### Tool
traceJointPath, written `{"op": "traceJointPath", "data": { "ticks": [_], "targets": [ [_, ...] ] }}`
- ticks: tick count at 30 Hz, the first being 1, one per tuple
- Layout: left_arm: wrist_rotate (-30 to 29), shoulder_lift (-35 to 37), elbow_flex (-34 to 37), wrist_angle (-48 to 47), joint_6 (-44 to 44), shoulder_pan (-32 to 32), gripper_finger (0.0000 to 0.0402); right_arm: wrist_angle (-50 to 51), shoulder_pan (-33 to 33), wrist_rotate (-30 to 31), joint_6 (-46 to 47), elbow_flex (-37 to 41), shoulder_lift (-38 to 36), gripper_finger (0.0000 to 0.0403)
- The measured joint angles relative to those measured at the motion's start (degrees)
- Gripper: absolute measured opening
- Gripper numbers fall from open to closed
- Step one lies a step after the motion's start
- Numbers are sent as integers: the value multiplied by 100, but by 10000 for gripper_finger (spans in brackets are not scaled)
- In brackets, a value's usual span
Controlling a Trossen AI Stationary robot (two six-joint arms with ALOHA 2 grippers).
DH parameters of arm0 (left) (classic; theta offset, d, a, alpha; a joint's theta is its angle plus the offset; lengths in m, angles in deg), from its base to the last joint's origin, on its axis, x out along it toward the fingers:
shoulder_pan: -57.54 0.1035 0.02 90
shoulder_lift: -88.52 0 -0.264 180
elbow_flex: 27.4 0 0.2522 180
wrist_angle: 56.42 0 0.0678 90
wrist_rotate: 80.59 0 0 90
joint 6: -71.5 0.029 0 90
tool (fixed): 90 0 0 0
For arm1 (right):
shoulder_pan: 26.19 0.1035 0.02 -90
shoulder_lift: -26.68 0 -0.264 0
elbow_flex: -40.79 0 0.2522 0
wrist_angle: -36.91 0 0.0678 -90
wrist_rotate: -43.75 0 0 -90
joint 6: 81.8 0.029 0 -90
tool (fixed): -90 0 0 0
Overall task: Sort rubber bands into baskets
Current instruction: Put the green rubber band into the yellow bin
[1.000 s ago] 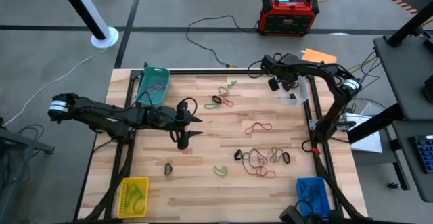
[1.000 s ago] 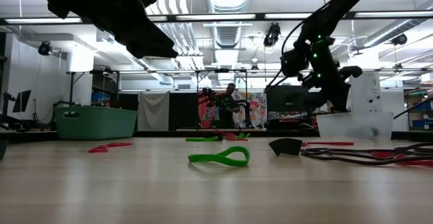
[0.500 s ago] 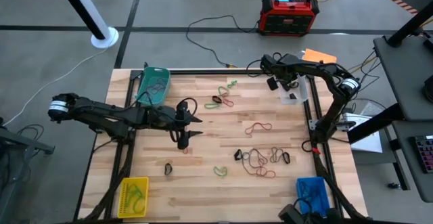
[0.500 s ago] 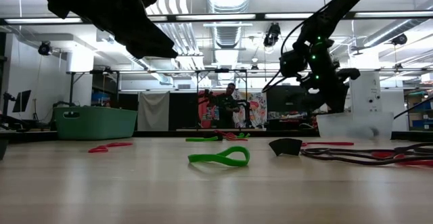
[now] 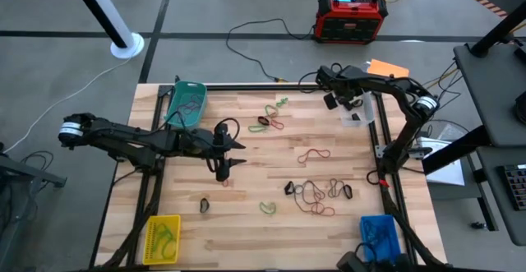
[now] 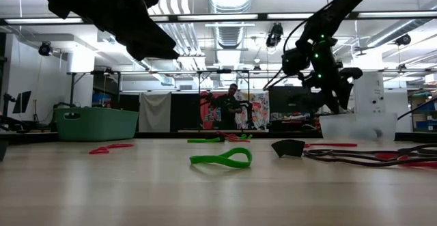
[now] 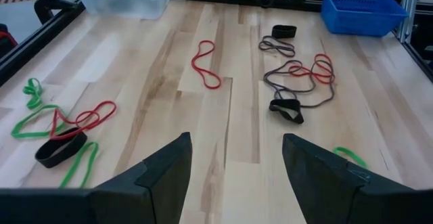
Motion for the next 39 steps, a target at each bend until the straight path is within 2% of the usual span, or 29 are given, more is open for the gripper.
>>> {"op": "traceJointPath", "data": {
  "ticks": [7, 14, 18, 23, 27, 32, 39],
  "targets": [
    [0, -36, 2, 86, -96, 0, 215, -310, 817, -18, -121, 2, -488, 159],
    [0, -398, 4, 451, -125, 0, 215, -1079, 2134, -185, -880, 94, -940, 155],
    [0, -715, 7, 681, -125, 0, 215, -1979, 2825, -790, -1404, 487, -1233, 153],
    [0, -987, -92, 772, -89, 5, 215, -3177, 3489, -1969, -2439, 1257, -1679, 157],
    [-18, -1168, -281, 776, 88, 46, 215, -4056, 3759, -2592, -2787, 1821, -2168, 153],
    [-133, -1423, -564, 636, 420, 115, 215, -5017, 3831, -2605, -2819, 2419, -2807, 143],
    [-142, -1819, -715, 320, 758, 468, 215, -5730, 3826, -2606, -2772, 3073, -3401, 133]
  ]
}}
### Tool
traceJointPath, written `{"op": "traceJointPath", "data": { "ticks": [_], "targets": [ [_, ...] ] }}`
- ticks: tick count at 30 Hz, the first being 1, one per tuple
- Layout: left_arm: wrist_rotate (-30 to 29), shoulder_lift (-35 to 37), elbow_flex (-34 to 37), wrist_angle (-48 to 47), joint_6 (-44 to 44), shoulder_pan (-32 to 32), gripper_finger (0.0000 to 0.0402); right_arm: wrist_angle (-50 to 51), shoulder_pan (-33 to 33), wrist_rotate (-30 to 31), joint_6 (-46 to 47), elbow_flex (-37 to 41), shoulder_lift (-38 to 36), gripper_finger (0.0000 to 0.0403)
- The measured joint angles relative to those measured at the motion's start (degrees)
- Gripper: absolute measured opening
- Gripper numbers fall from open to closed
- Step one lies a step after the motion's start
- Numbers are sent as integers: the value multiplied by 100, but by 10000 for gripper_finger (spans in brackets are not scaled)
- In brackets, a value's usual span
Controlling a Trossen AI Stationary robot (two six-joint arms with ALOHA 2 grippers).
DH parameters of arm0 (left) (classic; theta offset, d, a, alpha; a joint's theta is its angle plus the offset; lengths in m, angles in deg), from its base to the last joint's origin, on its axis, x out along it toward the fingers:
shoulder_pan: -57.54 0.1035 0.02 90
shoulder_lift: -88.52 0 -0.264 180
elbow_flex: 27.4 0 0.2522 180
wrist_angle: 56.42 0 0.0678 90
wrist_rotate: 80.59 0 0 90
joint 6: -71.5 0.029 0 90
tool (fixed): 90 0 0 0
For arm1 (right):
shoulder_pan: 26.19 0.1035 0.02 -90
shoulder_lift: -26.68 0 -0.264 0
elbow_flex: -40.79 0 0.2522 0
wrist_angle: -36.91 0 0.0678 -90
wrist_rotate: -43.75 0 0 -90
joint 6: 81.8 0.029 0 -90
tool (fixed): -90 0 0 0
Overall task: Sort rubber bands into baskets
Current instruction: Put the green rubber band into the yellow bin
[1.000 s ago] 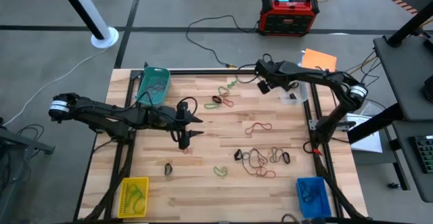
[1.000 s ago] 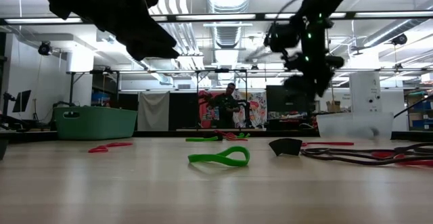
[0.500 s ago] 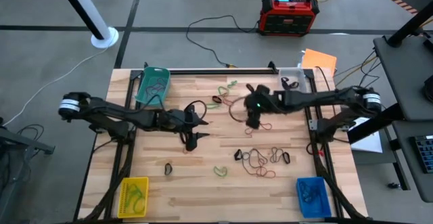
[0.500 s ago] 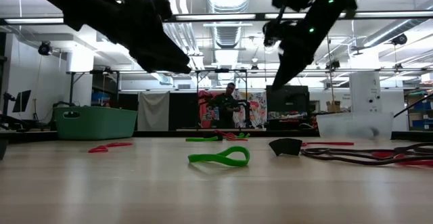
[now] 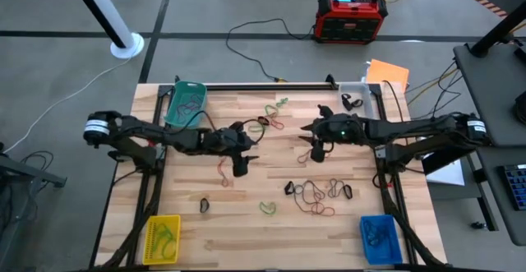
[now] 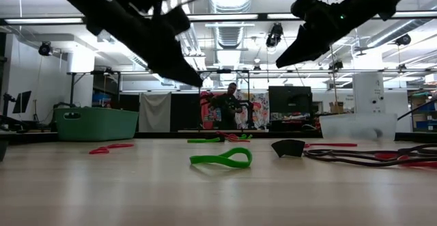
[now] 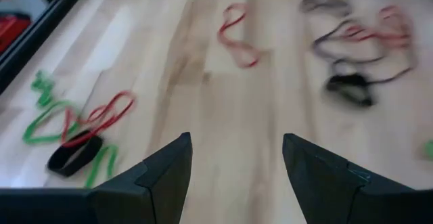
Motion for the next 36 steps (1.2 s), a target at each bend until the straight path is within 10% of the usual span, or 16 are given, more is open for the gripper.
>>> {"op": "traceJointPath", "data": {
  "ticks": [14, 28, 36],
  "targets": [
    [758, -1483, -414, 252, 1098, 1850, 215, -395, 35, -142, 790, 271, 82, 133],
    [1148, -2424, -858, 278, 1368, 2248, 210, -403, 48, -144, 837, 270, 76, 136],
    [1251, -2419, -764, 308, 1362, 2339, 101, -445, 48, -144, 909, 269, 76, 126]
  ]
}}
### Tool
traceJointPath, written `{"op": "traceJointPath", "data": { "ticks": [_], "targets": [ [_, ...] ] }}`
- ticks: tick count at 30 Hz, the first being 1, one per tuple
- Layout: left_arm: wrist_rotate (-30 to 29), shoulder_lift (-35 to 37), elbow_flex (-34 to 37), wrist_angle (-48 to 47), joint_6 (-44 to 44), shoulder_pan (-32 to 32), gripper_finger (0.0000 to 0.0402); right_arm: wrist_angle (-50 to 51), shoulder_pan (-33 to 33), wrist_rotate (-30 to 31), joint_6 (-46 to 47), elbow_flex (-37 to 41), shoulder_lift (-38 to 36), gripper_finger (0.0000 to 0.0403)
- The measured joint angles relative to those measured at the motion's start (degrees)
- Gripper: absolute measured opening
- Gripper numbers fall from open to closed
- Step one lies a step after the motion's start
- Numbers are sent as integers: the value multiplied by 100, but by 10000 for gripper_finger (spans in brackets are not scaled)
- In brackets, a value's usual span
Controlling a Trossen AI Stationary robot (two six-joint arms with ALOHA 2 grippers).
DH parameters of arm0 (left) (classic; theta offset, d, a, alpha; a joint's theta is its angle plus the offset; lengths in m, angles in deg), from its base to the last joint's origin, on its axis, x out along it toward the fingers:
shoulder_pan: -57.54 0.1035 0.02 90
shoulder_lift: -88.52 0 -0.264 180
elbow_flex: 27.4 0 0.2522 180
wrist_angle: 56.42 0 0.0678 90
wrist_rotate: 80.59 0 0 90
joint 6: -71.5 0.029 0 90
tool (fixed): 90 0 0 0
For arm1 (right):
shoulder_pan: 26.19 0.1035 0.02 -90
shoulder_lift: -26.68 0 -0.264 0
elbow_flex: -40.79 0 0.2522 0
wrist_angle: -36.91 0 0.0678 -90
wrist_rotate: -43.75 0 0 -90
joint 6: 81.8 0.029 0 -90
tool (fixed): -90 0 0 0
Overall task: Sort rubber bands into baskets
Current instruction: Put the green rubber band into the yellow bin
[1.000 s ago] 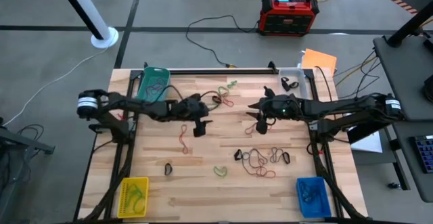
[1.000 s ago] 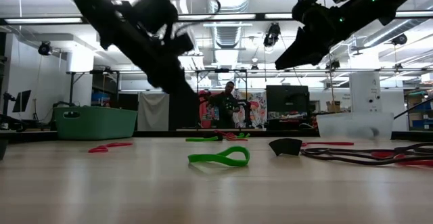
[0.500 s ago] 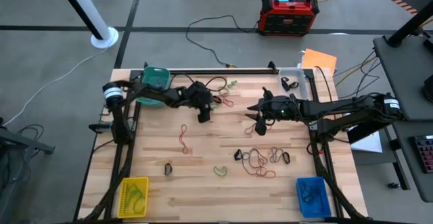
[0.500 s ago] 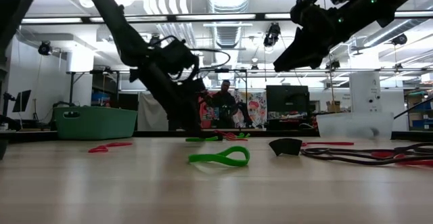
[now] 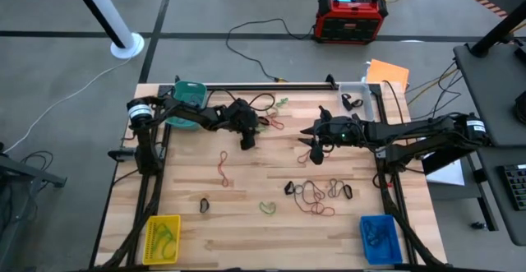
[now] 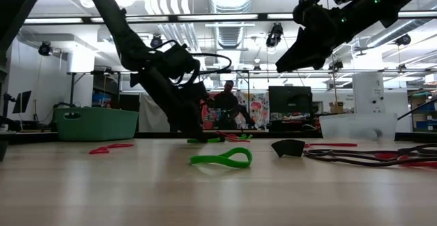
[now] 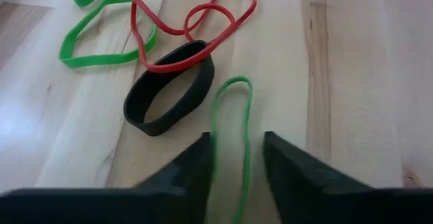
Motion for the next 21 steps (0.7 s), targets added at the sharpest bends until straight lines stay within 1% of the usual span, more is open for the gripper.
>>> {"op": "traceJointPath", "data": {
  "ticks": [3, 4, 6, 9, 13, 19, 21],
  "targets": [
    [-41, 2, 6, -17, 5, 13, 28, 0, 0, 2, 7, 0, 0, 125],
    [0, 18, 10, -21, -9, 17, 15, 0, 0, 2, 9, 0, 0, 126],
    [126, 77, 12, -42, -90, -1, 10, 0, 0, 2, 13, 0, 4, 128],
    [77, 253, 36, -263, -148, -122, 2, 0, 0, 2, 106, 22, 4, 129],
    [160, 671, 58, -670, -257, -386, 0, 7, 0, 4, 181, 45, 7, 125],
    [190, 1477, 155, -1219, -499, -1105, 0, -1, 0, 52, 278, 83, 7, 116],
    [78, 1740, 157, -1359, -580, -1412, 0, -133, 0, 127, 280, 91, 9, 113]
  ]
}}
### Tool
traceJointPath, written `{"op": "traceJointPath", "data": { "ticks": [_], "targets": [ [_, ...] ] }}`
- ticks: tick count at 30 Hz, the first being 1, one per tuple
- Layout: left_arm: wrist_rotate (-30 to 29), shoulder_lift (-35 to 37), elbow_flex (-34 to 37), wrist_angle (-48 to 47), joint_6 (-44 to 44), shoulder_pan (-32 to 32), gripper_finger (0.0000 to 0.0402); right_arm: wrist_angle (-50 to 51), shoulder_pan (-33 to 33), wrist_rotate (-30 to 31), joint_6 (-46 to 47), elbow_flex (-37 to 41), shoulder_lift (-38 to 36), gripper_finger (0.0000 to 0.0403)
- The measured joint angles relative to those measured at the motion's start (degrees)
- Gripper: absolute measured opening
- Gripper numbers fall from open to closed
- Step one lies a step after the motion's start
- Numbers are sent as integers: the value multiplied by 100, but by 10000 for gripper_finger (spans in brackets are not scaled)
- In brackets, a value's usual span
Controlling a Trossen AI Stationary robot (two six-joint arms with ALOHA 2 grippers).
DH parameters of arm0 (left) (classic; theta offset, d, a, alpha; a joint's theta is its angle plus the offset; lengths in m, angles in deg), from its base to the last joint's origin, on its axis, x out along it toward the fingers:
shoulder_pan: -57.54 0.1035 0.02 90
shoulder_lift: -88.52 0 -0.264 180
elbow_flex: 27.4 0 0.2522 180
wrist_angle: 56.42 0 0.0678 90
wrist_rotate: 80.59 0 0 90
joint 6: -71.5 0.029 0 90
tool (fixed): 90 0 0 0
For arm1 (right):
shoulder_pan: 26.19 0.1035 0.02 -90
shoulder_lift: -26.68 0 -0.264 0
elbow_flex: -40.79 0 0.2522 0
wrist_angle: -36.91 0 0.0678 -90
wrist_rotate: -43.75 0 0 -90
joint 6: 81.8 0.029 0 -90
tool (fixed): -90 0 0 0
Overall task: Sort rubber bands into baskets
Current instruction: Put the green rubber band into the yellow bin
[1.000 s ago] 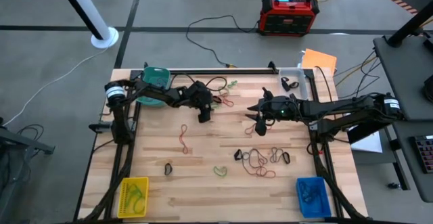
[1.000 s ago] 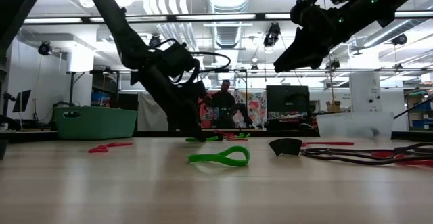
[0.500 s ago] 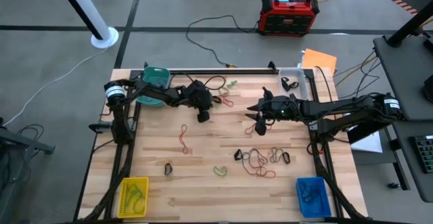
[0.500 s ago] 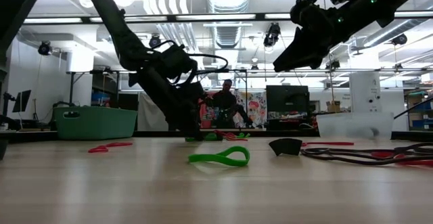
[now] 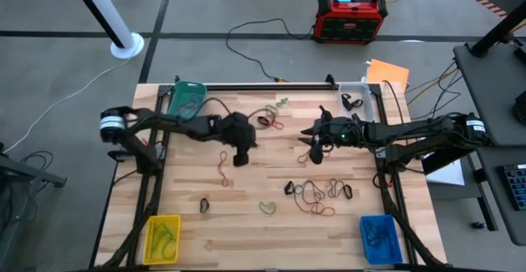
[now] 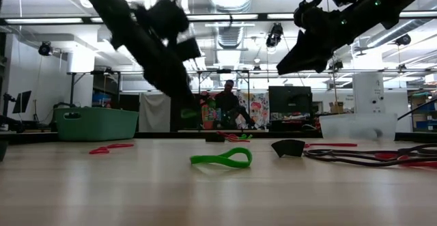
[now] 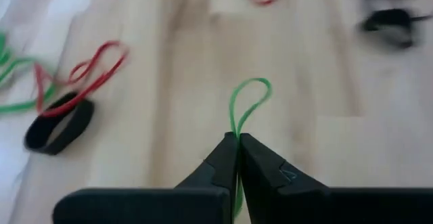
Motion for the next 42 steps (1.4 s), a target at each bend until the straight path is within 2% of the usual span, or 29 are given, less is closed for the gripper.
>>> {"op": "traceJointPath", "data": {
  "ticks": [4, 6, 12, 16, 20, 22, 27, 32, 36, 42],
  "targets": [
    [-408, 458, 8, -328, -98, -613, 0, -589, -2, 498, -102, -193, -6, 103],
    [-433, 672, 9, -347, -179, -864, 0, -902, -37, 656, -294, -453, -31, 96],
    [-855, 1328, 7, -874, -971, -1472, 0, -708, -53, 669, -290, -1336, -42, 68],
    [-938, 1646, 2, -1398, -1963, -2045, 0, -132, 114, 623, 46, -1439, -41, 51],
    [-922, 1790, -10, -1958, -3180, -2891, 0, 431, 222, 625, 171, -1347, -37, 39],
    [-854, 1823, -128, -2531, -3911, -3350, 0, 652, 238, 628, 309, -1292, -37, 34],
    [-855, 1695, -920, -4291, -5969, -4517, 0, 727, 238, 627, 391, -1238, 3, 33],
    [-848, 1320, -1792, -5761, -6834, -5537, 0, 553, 238, 629, 340, -1235, 42, 33],
    [-564, 1047, -2039, -6695, -7521, -5985, 0, 332, 236, 627, 337, -1235, 70, 33],
    [409, 834, -1880, -6752, -8528, -6325, 0, 334, 238, 623, 349, -1259, 105, 33]
  ]
}}
